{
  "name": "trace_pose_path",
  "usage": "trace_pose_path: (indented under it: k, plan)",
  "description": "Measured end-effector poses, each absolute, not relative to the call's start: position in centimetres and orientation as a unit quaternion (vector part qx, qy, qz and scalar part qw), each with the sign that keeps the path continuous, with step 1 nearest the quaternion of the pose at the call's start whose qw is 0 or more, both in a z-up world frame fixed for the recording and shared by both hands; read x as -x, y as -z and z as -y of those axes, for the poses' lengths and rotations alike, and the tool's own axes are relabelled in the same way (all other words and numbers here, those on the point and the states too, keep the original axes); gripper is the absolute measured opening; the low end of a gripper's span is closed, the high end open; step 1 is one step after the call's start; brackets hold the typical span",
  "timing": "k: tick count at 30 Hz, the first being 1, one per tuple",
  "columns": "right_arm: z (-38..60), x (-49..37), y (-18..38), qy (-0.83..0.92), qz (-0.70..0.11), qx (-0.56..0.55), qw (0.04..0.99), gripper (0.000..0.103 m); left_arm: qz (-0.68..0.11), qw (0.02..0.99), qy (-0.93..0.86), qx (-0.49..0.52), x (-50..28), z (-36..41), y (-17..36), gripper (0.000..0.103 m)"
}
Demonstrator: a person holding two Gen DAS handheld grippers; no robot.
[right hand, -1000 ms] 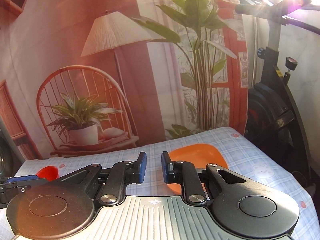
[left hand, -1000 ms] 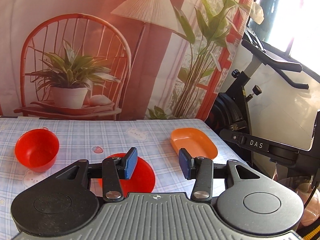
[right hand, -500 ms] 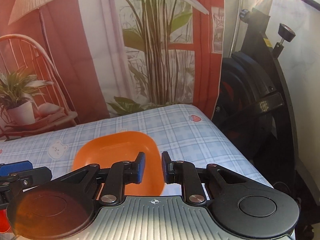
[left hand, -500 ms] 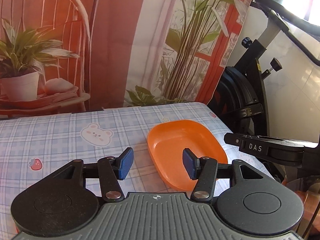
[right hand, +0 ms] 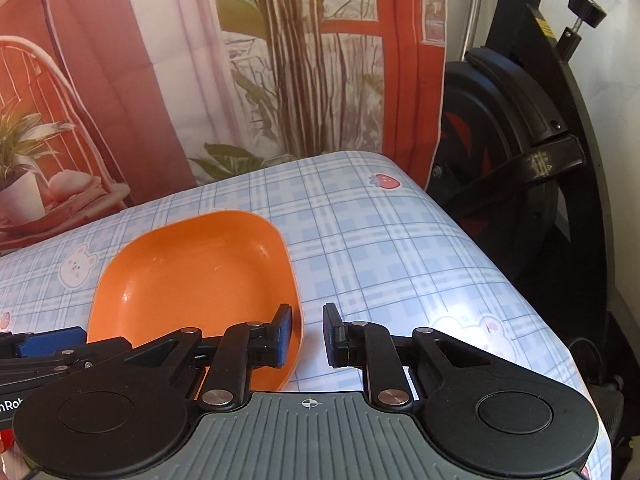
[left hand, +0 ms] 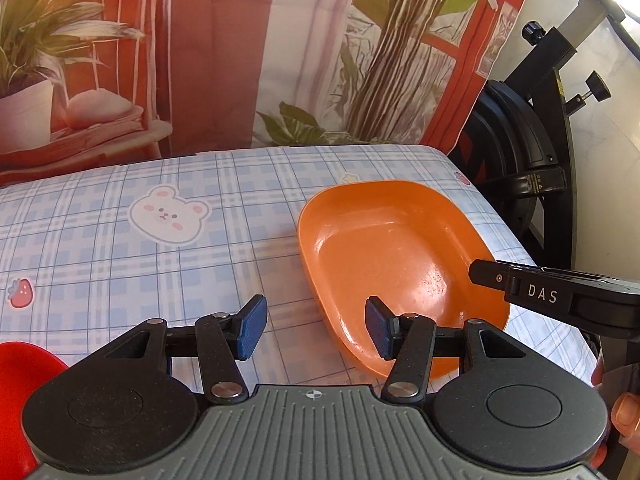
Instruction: Organize plates and bowls
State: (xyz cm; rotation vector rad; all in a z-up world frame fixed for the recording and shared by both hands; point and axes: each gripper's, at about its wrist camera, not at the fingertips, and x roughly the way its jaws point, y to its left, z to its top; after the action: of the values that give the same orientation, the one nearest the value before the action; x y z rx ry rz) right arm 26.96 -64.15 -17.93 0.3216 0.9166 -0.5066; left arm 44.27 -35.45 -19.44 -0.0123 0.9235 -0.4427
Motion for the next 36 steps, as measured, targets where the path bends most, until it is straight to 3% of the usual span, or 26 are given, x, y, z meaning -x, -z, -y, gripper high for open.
trace_pose_path:
  k: [2, 5, 6, 22, 36]
  plan:
    - [64.0, -27.0, 18.1, 0.235, -0.438, -0.155, 0.854, 0.006, -0.445, 0.869, 0.216, 0.01, -44.4, 35.3, 19.9, 0.052]
    - [63.5, -27.0, 17.8, 0.229, -0.437, -0.158, 0.855, 0.005, -0.439, 0.868, 0.233, 0.009, -44.3, 34.9, 19.8, 0.017]
    - [63.2, -27.0, 17.6, 0.227, -0.437, -0.157, 0.856, 0.004, -0.438, 0.868, 0.234, 0.008, -44.3, 34.8, 19.7, 0.015]
    - [56.7, -23.9, 9.0, 0.212, -0.392, -0.13, 0.886, 0.005, -0.384, 0.893, 0.235, 0.002, -38.7, 30.7, 13.2, 0.014]
    - [43.3, -20.4, 2.9, 0.15, -0.344, -0.145, 0.916, 0.008, -0.357, 0.907, 0.225, 0.01, -30.4, 19.4, 8.2, 0.014]
